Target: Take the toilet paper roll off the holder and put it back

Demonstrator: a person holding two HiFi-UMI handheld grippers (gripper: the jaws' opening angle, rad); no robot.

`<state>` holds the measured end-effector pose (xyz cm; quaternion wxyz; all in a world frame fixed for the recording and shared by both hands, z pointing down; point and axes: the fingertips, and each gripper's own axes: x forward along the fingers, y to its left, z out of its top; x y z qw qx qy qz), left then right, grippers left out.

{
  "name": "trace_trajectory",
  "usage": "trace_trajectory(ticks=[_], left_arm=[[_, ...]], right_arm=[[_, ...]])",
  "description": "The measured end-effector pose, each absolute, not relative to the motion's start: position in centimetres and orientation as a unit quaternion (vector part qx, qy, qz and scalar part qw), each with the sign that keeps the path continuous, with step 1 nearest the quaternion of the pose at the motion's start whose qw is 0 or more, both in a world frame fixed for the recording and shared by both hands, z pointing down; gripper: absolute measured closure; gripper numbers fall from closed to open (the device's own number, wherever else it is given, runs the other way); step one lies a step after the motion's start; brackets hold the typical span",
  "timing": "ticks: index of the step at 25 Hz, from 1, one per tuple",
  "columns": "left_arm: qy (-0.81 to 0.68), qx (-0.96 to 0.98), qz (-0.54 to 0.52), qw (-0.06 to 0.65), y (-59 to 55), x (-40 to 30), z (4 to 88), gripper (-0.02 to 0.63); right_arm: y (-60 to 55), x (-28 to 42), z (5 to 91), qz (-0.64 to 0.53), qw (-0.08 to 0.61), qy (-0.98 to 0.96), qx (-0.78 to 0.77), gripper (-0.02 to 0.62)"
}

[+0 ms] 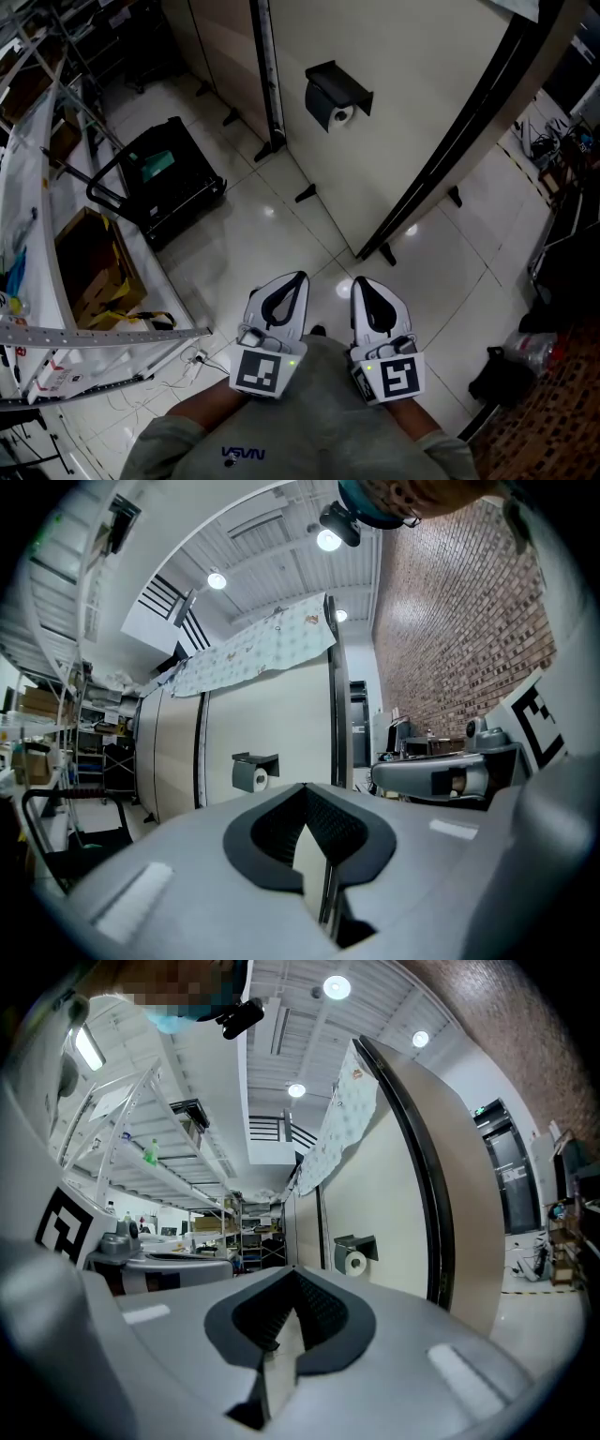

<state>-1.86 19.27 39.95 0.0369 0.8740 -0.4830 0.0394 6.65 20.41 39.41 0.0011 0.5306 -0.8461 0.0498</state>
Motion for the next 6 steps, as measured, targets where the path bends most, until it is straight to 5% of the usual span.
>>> trace_trajectory(ticks=[6], left_arm=[[-0.483, 0.874, 0.038, 0.037, 19.46, -1.83, 39.85, 0.598]], right_arm=[[20.62, 6.76, 39.42, 0.051, 0.002, -0.846, 0.531, 0.595]])
